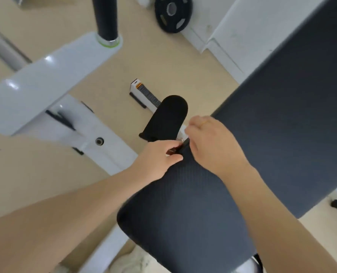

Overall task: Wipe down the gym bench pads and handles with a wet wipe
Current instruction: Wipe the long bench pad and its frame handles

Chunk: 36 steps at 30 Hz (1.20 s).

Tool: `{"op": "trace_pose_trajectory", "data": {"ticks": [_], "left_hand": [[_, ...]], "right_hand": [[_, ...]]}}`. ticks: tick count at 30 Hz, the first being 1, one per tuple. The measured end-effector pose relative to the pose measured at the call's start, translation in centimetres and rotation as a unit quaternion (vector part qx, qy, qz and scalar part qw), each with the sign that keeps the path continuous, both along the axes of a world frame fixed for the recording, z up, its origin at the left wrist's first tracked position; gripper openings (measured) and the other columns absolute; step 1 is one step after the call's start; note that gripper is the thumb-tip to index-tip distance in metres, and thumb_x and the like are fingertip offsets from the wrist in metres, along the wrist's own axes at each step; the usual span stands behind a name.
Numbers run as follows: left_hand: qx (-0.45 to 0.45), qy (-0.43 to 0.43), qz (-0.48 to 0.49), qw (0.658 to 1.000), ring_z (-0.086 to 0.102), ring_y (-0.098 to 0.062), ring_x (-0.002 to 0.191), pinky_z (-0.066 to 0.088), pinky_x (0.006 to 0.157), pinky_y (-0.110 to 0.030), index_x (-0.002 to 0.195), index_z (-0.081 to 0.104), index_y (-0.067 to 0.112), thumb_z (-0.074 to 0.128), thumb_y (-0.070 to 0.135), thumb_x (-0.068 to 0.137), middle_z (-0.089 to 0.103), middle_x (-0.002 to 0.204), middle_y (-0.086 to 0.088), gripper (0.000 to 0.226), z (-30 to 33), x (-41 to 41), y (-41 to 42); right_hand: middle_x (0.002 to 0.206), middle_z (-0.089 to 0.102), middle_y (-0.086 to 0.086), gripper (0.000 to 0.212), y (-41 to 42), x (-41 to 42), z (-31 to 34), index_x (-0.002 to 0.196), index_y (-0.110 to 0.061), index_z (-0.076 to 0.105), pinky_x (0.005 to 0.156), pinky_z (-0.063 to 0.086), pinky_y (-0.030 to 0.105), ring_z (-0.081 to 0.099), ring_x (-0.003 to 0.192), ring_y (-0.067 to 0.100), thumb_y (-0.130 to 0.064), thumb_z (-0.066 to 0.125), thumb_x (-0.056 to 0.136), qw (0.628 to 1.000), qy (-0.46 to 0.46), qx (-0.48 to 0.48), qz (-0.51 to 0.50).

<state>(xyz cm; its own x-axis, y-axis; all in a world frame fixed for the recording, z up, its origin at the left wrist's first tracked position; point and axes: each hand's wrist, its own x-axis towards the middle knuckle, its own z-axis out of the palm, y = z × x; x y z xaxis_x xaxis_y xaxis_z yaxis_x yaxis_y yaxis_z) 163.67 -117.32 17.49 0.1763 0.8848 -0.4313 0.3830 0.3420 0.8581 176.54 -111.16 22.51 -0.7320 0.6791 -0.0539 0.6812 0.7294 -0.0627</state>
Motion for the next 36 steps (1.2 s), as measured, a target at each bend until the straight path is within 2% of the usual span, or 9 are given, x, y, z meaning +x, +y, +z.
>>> {"op": "trace_pose_trajectory", "data": {"ticks": [4, 6, 9, 12, 19, 22, 25, 29, 36], "left_hand": [[-0.056, -0.013, 0.042, 0.997, 0.039, -0.008, 0.051, 0.027, 0.053, -0.017, 0.053, 0.048, 0.020, 0.057, 0.015, 0.088, 0.044, 0.050, 0.002, 0.036, 0.6, 0.0, 0.1], [-0.094, -0.043, 0.061, 0.993, 0.055, -0.018, 0.066, 0.035, 0.063, -0.023, 0.073, 0.068, 0.008, 0.057, 0.016, 0.087, 0.062, 0.070, -0.015, 0.020, 0.8, -0.1, 0.2], [-0.124, -0.049, 0.081, 0.988, 0.063, -0.025, 0.097, 0.043, 0.073, -0.021, 0.111, 0.068, 0.012, 0.055, 0.018, 0.090, 0.069, 0.105, -0.012, 0.026, 1.4, 0.0, 0.0], [-0.111, -0.021, 0.095, 0.989, 0.061, -0.017, 0.097, 0.037, 0.066, -0.009, 0.118, 0.065, 0.017, 0.053, 0.020, 0.091, 0.069, 0.108, -0.005, 0.030, 1.5, 0.4, -0.1], [-0.111, 0.029, 0.138, 0.984, 0.049, -0.009, 0.059, 0.033, 0.052, -0.014, 0.118, 0.064, 0.021, 0.050, 0.020, 0.093, 0.062, 0.075, -0.004, 0.028, 1.8, 1.6, -0.2], [-0.119, 0.015, 0.175, 0.977, 0.059, -0.022, 0.071, 0.039, 0.064, -0.023, 0.115, 0.067, 0.018, 0.052, 0.018, 0.092, 0.068, 0.090, -0.016, 0.027, 2.0, 1.9, -0.4], [-0.120, 0.013, 0.201, 0.972, 0.063, -0.032, 0.091, 0.044, 0.075, -0.030, 0.112, 0.068, 0.017, 0.053, 0.016, 0.092, 0.069, 0.101, -0.019, 0.026, 2.2, 2.2, -0.4], [-0.143, 0.036, 0.161, 0.976, 0.060, -0.021, 0.094, 0.037, 0.065, -0.008, 0.116, 0.065, 0.018, 0.053, 0.017, 0.091, 0.067, 0.103, -0.007, 0.028, 2.5, 1.8, 0.3], [-0.192, 0.051, -0.001, 0.980, 0.058, -0.015, 0.084, 0.039, 0.066, -0.019, 0.096, 0.068, 0.009, 0.053, 0.021, 0.090, 0.064, 0.095, -0.002, 0.021, 4.0, -0.6, 2.9]], "right_hand": [[0.063, 0.062, 0.006, 0.011, 0.4, -0.1, 0.1, 0.068, -0.007, 0.066, 0.055, 0.046, 0.027, 0.055, 0.057, 0.026, -0.001, 0.057, 0.066, 0.988, -0.098, -0.043, 0.110], [0.063, 0.064, 0.006, 0.016, 1.5, 0.1, 0.9, 0.067, -0.007, 0.067, 0.057, 0.049, 0.029, 0.057, 0.058, 0.026, -0.004, 0.051, 0.069, 0.980, -0.135, -0.057, 0.134], [0.061, 0.059, 0.008, 0.015, 3.8, 0.9, 3.1, 0.061, -0.005, 0.062, 0.060, 0.049, 0.032, 0.057, 0.058, 0.028, -0.006, 0.049, 0.070, 0.981, -0.164, -0.021, 0.098], [0.080, 0.066, 0.014, 0.011, 6.4, 1.7, 5.1, 0.077, 0.000, 0.065, 0.092, 0.045, 0.042, 0.061, 0.077, 0.034, -0.001, 0.055, 0.073, 0.984, -0.175, 0.040, -0.004], [0.104, 0.062, 0.013, 0.026, 2.7, 1.1, 3.0, 0.104, -0.001, 0.062, 0.104, 0.033, 0.040, 0.053, 0.099, 0.030, -0.013, 0.050, 0.084, 0.953, -0.256, -0.084, 0.138], [0.087, 0.067, 0.008, 0.025, 4.6, 1.2, 3.7, 0.091, -0.006, 0.069, 0.092, 0.044, 0.033, 0.060, 0.085, 0.025, -0.028, 0.058, 0.083, 0.943, -0.253, -0.045, 0.213], [0.101, 0.063, 0.012, 0.046, 8.8, 2.1, 6.1, 0.101, -0.003, 0.064, 0.097, 0.034, 0.036, 0.054, 0.098, 0.029, -0.040, 0.037, 0.096, 0.941, -0.304, -0.016, 0.148], [0.113, 0.060, 0.014, 0.056, 12.3, 4.0, 7.8, 0.112, -0.002, 0.057, 0.106, 0.028, 0.039, 0.052, 0.107, 0.031, -0.044, 0.024, 0.096, 0.951, -0.300, 0.039, 0.070], [0.116, 0.057, 0.012, 0.052, 8.0, 0.9, 6.1, 0.116, -0.004, 0.054, 0.098, 0.033, 0.038, 0.049, 0.107, 0.028, -0.043, 0.025, 0.098, 0.931, -0.304, -0.099, 0.178]]}}
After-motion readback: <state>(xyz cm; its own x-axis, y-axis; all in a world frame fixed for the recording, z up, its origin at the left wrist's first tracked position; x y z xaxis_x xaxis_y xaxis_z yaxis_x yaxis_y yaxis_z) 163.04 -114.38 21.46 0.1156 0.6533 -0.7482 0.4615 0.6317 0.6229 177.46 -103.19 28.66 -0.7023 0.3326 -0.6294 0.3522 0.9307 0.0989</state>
